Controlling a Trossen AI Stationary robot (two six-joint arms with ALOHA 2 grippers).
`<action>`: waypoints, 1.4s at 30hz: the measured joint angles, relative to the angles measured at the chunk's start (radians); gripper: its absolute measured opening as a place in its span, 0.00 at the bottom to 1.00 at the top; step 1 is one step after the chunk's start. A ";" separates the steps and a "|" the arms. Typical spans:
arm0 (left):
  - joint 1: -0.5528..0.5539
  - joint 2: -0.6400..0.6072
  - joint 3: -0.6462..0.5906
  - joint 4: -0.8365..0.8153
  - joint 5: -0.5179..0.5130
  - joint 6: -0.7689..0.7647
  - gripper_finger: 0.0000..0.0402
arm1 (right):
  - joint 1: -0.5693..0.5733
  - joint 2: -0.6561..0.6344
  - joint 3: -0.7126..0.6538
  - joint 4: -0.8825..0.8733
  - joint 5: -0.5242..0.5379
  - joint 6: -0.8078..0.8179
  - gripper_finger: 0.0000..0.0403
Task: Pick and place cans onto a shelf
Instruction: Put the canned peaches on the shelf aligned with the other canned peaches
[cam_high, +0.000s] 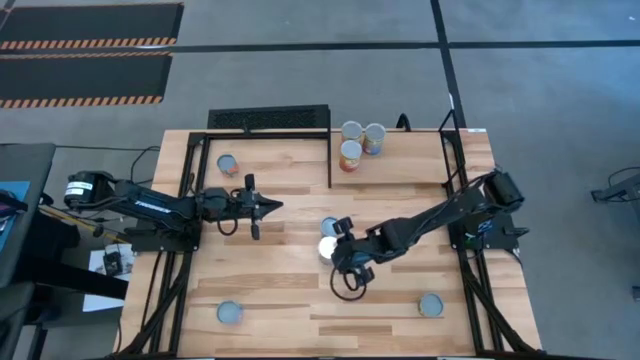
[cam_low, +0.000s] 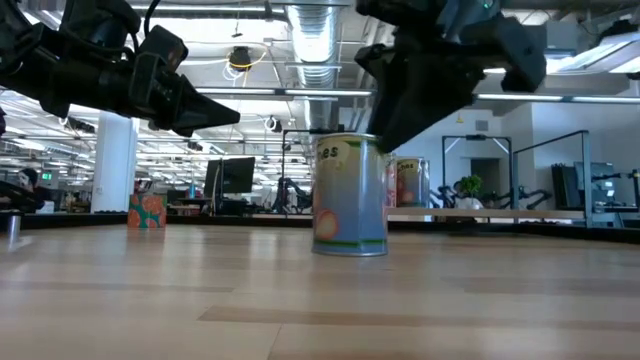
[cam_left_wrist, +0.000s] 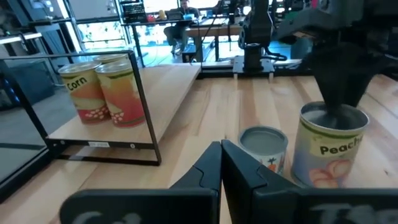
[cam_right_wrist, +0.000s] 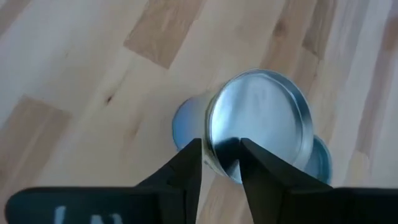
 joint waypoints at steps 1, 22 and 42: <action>0.000 0.000 0.000 0.000 0.000 0.000 0.00 | -0.001 0.010 0.002 0.008 -0.003 -0.005 0.31; 0.000 0.000 0.000 -0.005 -0.011 -0.007 0.00 | 0.017 -0.002 0.093 -0.144 -0.089 0.134 0.03; 0.000 0.000 0.000 -0.013 -0.013 -0.026 0.00 | -0.201 -0.359 -0.283 -0.259 0.068 0.436 0.01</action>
